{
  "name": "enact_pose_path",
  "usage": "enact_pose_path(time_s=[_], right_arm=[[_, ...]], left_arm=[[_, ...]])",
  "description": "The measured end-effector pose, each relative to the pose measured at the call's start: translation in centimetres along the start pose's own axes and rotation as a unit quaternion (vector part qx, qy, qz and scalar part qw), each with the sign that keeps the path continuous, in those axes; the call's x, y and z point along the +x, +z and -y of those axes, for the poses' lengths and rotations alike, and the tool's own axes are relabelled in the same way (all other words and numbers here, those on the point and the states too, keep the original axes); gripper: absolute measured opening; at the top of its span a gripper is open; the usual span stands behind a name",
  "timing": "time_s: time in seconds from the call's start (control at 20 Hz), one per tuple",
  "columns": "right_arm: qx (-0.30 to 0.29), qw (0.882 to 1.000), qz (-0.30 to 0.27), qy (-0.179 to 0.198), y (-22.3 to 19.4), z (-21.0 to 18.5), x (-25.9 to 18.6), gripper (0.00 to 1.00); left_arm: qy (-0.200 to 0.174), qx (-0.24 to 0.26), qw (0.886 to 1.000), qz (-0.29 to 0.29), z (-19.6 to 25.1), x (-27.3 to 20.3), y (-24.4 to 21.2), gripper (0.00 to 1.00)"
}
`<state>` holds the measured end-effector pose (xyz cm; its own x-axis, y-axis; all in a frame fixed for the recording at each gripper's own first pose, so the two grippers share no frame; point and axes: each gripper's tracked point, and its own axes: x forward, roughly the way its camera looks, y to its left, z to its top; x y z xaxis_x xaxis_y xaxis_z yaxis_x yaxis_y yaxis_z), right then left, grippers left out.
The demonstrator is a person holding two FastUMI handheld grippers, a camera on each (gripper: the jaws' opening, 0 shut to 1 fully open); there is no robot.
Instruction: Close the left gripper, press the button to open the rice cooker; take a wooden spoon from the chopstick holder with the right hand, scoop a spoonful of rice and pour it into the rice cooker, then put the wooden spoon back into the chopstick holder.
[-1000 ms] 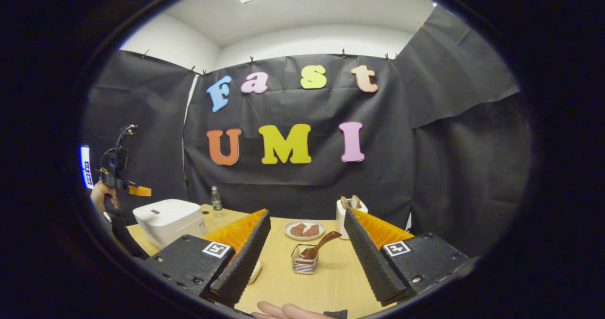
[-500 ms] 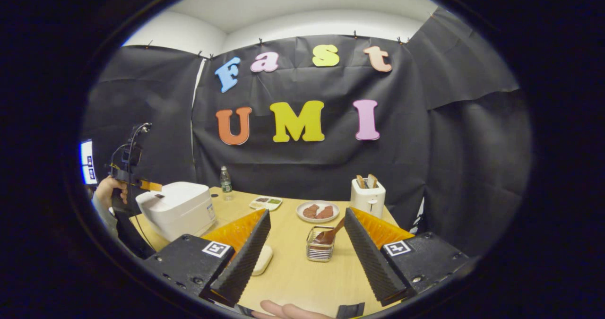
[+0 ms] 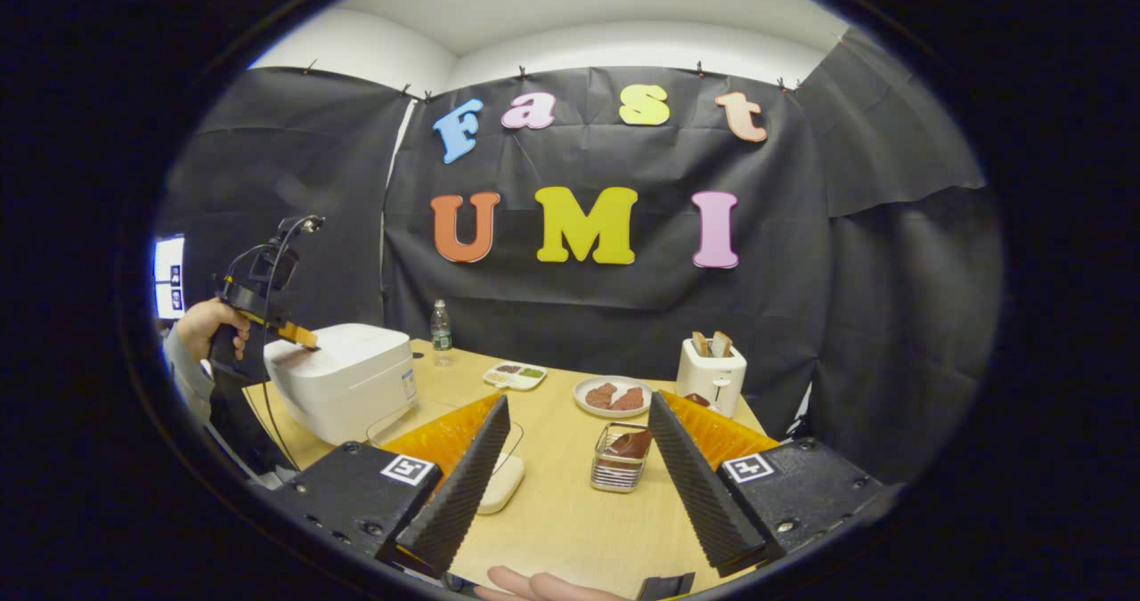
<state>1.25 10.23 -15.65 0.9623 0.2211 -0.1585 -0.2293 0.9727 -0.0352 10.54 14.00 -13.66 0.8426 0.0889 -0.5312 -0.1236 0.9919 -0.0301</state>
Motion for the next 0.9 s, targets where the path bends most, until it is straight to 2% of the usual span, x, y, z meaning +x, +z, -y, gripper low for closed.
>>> enact_pose_path(time_s=[0.1,0.2,0.25,0.35,0.4,0.55,0.65,0.75,0.8,0.85,0.9], right_arm=[[0.004,1.0,-0.006,0.001,-0.6,0.0,0.3,1.0],[0.01,1.0,-0.014,0.001,-1.3,0.1,0.5,1.0],[0.016,1.0,-0.017,0.002,-1.5,0.1,0.5,0.96],[0.025,1.0,-0.019,-0.001,-1.6,0.2,0.3,1.0],[0.027,0.999,-0.02,-0.004,-1.8,0.3,0.1,0.96],[0.024,0.999,-0.024,-0.015,-2.0,0.5,-0.7,1.0],[0.02,0.999,-0.024,-0.02,-2.1,0.6,-1.5,1.0],[0.017,0.999,-0.024,-0.027,-2.2,1.1,-2.2,1.0],[0.017,0.999,-0.023,-0.03,-2.3,1.2,-2.4,0.96],[0.018,0.999,-0.024,-0.032,-2.3,1.3,-2.5,0.96],[0.018,0.999,-0.025,-0.035,-2.3,1.4,-2.5,1.0]], left_arm=[[-0.001,0.005,1.0,0.001,-0.1,0.0,0.0,0.0],[-0.01,-0.021,1.0,-0.02,0.2,0.4,-0.6,0.0],[-0.021,-0.023,1.0,-0.001,0.2,0.9,0.2,0.0],[-0.035,-0.039,0.999,-0.013,0.3,0.8,-0.1,0.0],[-0.035,-0.05,0.998,-0.011,0.3,0.6,-0.1,0.0],[-0.037,-0.047,0.998,-0.025,0.2,0.5,-0.3,0.0],[-0.032,-0.067,0.997,-0.026,0.0,-0.5,0.4,0.0],[-0.022,-0.073,0.996,0.035,-0.5,-2.4,3.3,0.0],[-0.013,-0.065,0.995,0.074,-0.8,-3.9,5.1,0.0],[0.006,-0.052,0.992,0.113,-1.7,-6.2,6.7,0.01],[0.018,-0.038,0.988,0.146,-2.1,-7.4,8.0,0.32]])
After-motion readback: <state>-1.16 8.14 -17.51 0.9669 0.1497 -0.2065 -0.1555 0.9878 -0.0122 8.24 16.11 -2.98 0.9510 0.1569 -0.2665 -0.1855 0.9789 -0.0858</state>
